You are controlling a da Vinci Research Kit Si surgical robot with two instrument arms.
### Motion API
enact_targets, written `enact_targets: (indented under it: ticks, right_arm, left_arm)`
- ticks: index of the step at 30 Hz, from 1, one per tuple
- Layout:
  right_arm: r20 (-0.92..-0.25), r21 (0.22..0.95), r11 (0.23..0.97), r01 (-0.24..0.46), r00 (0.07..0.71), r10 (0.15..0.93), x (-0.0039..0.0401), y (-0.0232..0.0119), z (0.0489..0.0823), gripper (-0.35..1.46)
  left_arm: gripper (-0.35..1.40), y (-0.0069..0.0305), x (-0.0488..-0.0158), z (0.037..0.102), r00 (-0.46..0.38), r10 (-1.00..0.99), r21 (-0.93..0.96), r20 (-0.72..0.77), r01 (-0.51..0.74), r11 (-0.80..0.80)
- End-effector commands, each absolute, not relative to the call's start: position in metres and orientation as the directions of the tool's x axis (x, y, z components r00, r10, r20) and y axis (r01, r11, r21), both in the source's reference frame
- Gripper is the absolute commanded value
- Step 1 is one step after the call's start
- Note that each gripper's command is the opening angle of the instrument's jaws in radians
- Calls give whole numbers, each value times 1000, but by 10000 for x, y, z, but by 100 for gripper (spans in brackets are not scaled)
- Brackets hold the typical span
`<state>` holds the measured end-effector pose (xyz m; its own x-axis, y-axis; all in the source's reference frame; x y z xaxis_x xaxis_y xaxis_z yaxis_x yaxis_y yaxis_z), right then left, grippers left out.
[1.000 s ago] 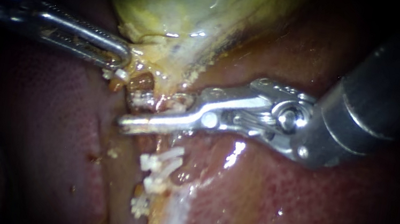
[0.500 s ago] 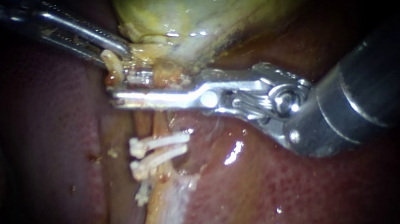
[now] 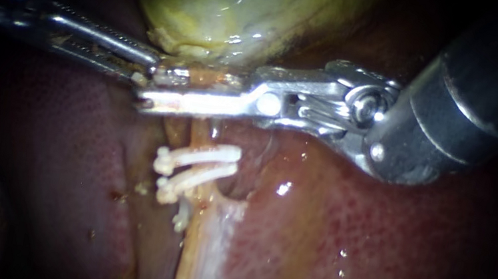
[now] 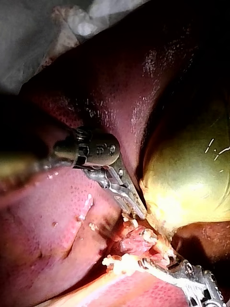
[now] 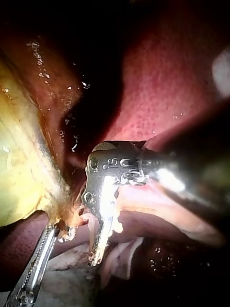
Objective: Clipping third clip right tube
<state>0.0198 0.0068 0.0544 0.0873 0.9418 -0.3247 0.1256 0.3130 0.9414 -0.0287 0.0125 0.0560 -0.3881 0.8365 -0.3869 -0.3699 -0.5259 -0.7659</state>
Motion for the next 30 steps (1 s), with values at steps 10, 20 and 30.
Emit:
enact_targets:
  ticks: [10,20,30]
  right_arm:
    - [-285,954,273,120,93,954,192,67,545,3]
    - [-184,979,172,105,112,977,183,65,545,-35]
    - [-185,980,174,101,116,976,183,63,545,-35]
  left_arm:
    - [-35,125,-287,560,-388,837,-766,-387,-370,-526]
    - [-35,125,-287,560,-388,837,-766,-387,-370,-526]
    - [-35,125,-287,560,-388,837,-766,-387,-370,-526]
